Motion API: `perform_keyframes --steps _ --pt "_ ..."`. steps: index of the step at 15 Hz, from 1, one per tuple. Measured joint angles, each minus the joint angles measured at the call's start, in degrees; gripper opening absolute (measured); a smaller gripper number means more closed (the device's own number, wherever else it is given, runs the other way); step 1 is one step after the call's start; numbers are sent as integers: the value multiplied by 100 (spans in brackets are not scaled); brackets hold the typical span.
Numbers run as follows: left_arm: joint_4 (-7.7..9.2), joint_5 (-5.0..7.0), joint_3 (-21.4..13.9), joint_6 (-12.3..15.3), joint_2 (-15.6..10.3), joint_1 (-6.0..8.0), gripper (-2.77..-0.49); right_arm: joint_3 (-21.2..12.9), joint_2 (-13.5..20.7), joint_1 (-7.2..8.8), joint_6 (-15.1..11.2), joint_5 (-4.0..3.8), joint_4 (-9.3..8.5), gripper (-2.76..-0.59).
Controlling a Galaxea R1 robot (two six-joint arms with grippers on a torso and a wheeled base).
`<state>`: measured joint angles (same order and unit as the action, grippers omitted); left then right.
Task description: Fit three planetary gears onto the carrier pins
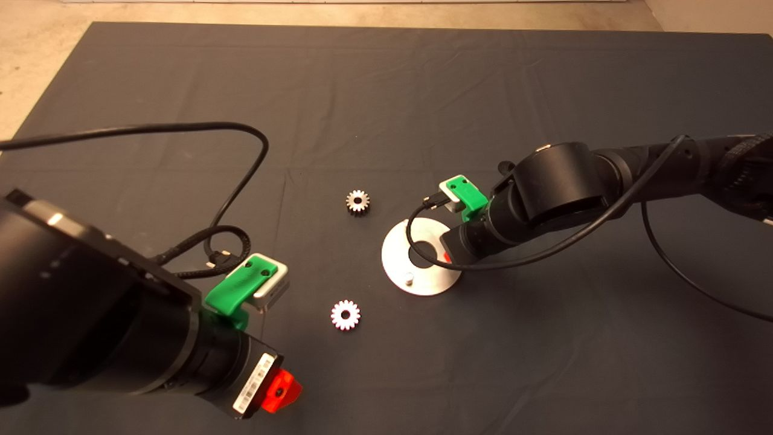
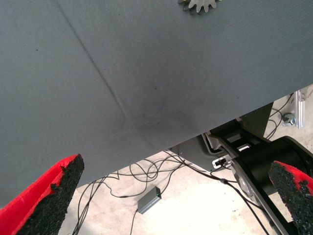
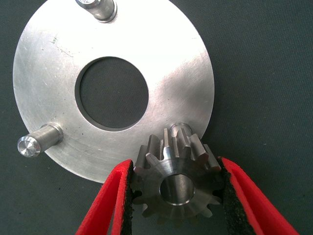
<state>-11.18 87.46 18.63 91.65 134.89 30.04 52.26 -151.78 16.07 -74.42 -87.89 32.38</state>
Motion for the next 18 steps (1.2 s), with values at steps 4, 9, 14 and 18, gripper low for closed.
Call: perform_keyframes --steps 4,9,14,18 --pt "0 0 0 0 0 0 -50 11 1 0 6 0 41 -234" --pt "0 -2 0 0 0 0 -50 30 2 0 8 0 83 -234" --pt "0 -1 0 -2 -1 0 -50 46 7 2 12 0 122 -233" --pt "0 0 0 -1 -2 0 -50 46 7 2 25 0 130 -234"
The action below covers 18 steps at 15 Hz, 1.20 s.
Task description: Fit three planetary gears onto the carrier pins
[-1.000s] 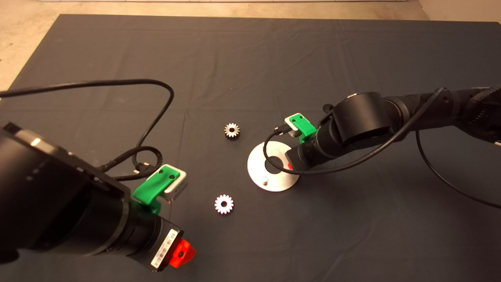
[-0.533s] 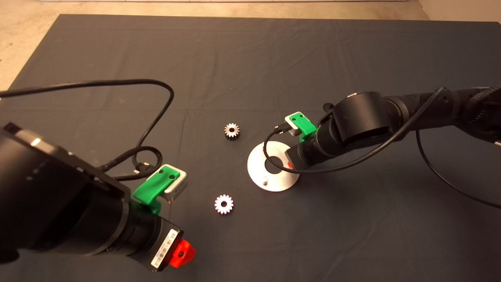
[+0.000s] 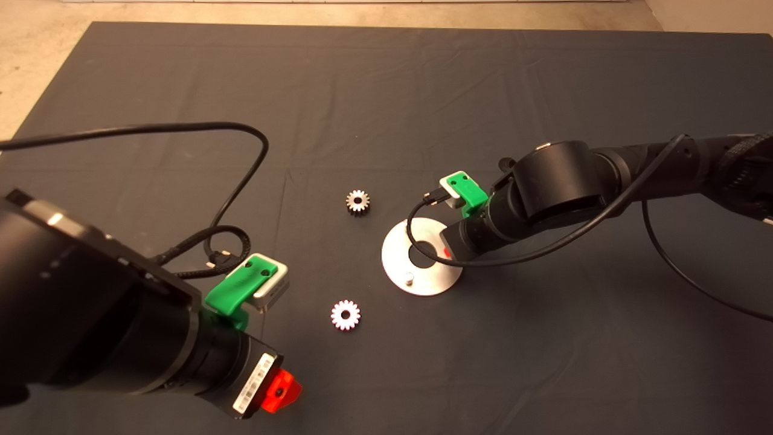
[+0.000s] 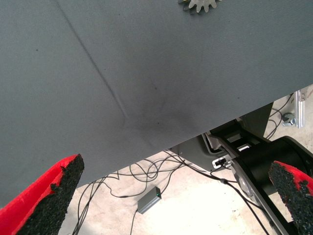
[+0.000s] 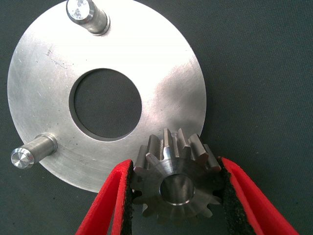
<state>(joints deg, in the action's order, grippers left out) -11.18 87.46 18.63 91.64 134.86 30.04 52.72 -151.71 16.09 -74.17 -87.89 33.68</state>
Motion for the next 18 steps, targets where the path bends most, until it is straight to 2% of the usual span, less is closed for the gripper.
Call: perform_keyframes --steps 18 --pt "0 0 0 -2 0 0 -50 52 -2 0 2 0 44 -234"
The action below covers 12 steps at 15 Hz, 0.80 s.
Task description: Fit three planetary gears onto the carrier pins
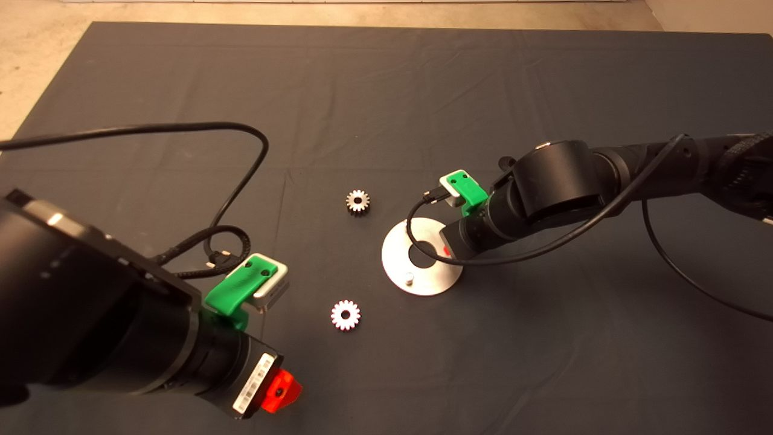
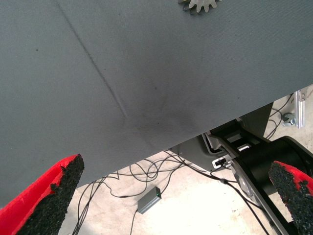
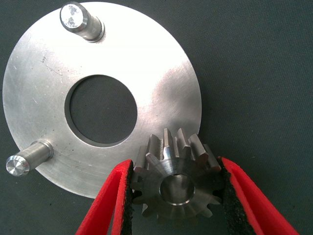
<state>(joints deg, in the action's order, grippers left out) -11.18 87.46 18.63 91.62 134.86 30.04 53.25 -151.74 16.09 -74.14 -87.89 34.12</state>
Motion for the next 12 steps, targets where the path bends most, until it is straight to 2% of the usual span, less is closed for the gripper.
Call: perform_keyframes --steps 12 --pt "0 0 0 0 0 0 -50 24 -3 0 0 0 79 -234"
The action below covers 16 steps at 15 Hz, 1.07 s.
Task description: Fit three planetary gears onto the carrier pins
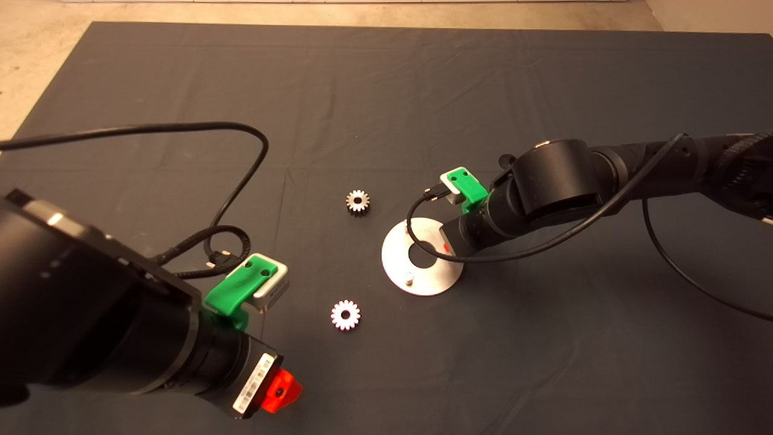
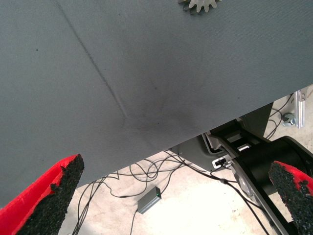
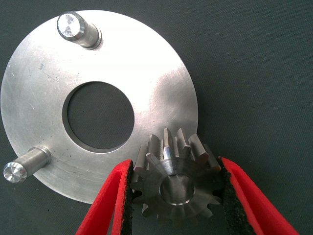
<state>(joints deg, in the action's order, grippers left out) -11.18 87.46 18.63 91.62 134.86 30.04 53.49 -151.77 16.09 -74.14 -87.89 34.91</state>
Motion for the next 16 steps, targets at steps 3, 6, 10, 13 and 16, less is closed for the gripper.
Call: perform_keyframes --steps 3,6,10,13,16 --pt "0 0 0 0 0 0 -50 0 0 -1 0 0 0 -234" --pt "0 0 0 0 0 0 -50 0 1 -2 -2 0 0 -234" --pt "2 0 0 0 2 0 -50 0 -1 -2 -2 0 0 -234" --pt "1 -2 0 0 1 0 -50 0 1 -2 -2 0 0 -233" --pt "2 0 0 0 2 0 -50 -2 1 -2 -2 0 0 -234"
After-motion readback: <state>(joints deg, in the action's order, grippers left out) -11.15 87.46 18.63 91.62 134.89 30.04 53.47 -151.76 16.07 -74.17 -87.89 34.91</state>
